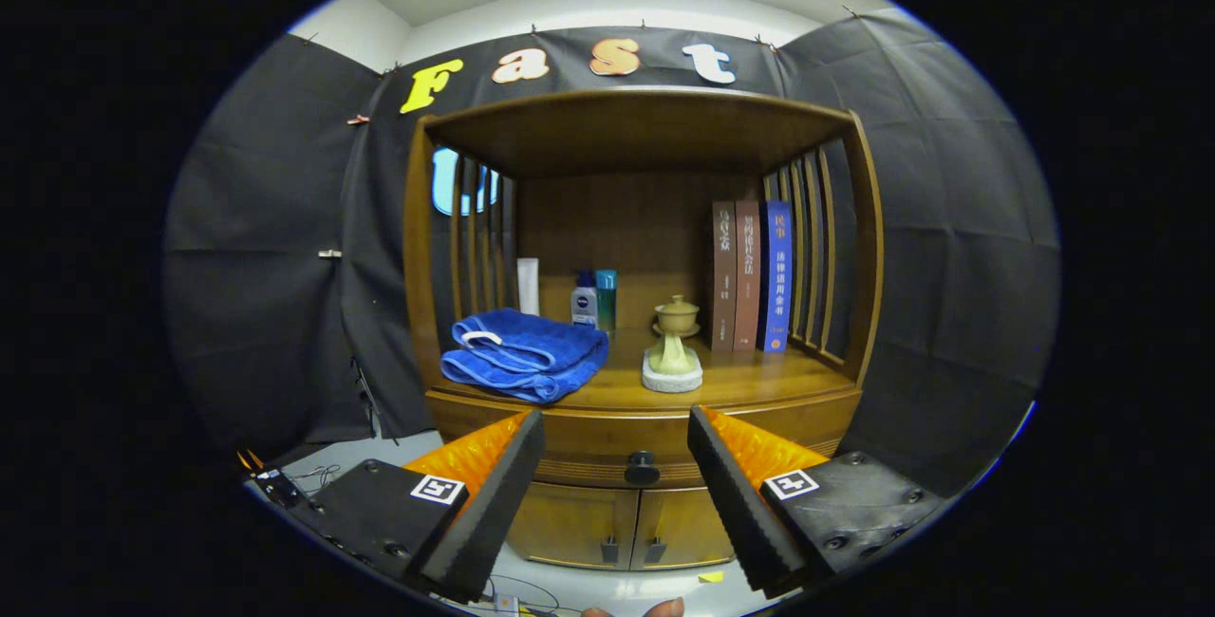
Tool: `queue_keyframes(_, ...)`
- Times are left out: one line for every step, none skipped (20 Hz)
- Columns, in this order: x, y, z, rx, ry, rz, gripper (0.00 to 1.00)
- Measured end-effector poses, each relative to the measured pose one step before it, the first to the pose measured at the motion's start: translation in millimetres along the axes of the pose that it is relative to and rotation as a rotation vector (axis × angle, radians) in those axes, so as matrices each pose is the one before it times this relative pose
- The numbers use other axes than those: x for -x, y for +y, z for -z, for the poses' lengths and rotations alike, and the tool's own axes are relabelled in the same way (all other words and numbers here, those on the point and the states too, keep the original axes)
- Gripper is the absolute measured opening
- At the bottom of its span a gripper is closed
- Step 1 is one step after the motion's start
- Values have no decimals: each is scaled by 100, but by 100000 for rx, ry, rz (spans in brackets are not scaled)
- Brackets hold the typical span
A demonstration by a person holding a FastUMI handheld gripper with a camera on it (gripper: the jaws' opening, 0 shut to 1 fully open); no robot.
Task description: Pull open the drawer, take out the items inside it, and place them on the countertop above the cabinet.
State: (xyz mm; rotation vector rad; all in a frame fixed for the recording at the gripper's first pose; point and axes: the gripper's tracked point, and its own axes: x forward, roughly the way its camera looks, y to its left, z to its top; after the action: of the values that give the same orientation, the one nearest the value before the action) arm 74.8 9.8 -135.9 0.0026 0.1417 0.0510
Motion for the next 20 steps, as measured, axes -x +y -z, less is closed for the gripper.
queue_keyframes(1186,238,-847,472,-806,-726,99)
queue_keyframes(1127,-7,-716,-118,-673,-320,99)
queue_keyframes(1159,-32,-530,-643,88,242,99)
queue_keyframes(1004,-138,-439,-1530,97,347,99)
queue_keyframes(756,59,-531,-1253,-142,-323,99)
queue_keyframes(591,-151,-495,-605,-495,69,99)
queue_keyframes(427,-393,-457,192,-624,596,99)
queue_keyframes(389,-461,-338,711,-550,988,99)
queue_keyframes(-87,-302,-1131,819,-671,1148,99)
queue_keyframes(31,-293,-393,677,-675,1371,99)
queue_keyframes(105,-245,-273,210,-300,962,99)
queue_keyframes(52,-227,-84,32,-42,595,99)
queue_keyframes(-65,-258,34,72,295,454,99)
queue_keyframes(0,-280,42,4,141,702,99)
queue_keyframes(-16,-166,4,-46,109,329,99)
queue_keyframes(-98,38,36,-261,13,201,99)
queue_keyframes(-32,79,48,-311,43,-158,99)
queue_keyframes(15,78,71,-195,-91,-157,99)
queue_keyframes(-53,121,72,71,20,-137,99)
queue_keyframes(3,120,69,432,169,-338,99)
